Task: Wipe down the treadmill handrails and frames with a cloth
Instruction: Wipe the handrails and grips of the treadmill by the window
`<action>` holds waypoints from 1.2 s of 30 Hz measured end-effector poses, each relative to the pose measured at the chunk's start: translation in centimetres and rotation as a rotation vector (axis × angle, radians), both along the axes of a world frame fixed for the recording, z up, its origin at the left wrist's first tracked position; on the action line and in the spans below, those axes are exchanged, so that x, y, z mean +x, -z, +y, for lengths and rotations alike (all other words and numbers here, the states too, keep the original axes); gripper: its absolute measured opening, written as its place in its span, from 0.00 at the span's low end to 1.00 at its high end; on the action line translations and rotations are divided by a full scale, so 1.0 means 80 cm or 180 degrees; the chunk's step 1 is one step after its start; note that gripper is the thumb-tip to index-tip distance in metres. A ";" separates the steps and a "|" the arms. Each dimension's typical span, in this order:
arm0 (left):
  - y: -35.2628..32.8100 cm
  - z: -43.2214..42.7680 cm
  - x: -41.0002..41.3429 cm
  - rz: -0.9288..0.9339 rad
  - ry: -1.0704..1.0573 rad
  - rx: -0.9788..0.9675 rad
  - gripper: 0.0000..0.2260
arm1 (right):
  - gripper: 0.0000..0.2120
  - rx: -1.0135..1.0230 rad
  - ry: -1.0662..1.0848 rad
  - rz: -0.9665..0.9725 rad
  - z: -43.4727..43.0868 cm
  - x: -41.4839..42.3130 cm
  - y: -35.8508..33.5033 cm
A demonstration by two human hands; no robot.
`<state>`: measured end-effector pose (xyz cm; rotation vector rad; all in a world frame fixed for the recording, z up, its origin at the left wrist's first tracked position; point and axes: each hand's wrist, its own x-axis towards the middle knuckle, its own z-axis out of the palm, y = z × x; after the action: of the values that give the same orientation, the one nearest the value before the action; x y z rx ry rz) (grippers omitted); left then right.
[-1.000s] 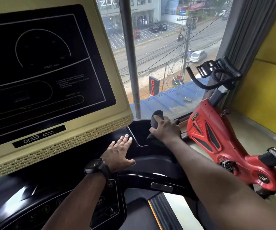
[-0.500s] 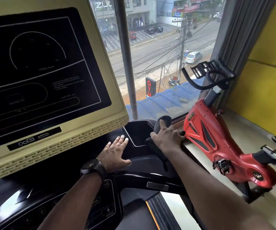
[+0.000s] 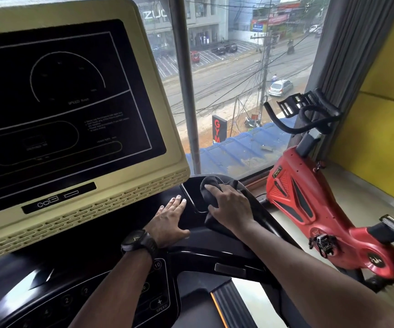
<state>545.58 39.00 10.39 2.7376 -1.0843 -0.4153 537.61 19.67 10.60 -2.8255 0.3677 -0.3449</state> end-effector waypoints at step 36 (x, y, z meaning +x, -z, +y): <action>-0.009 -0.004 -0.003 0.0092 -0.0392 -0.0302 0.41 | 0.15 -0.2705 -0.2253 0.1239 -0.025 0.057 -0.053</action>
<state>545.34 38.67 11.08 2.6879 -0.8987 -0.3743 542.18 17.69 14.80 -3.5422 -0.9240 0.2826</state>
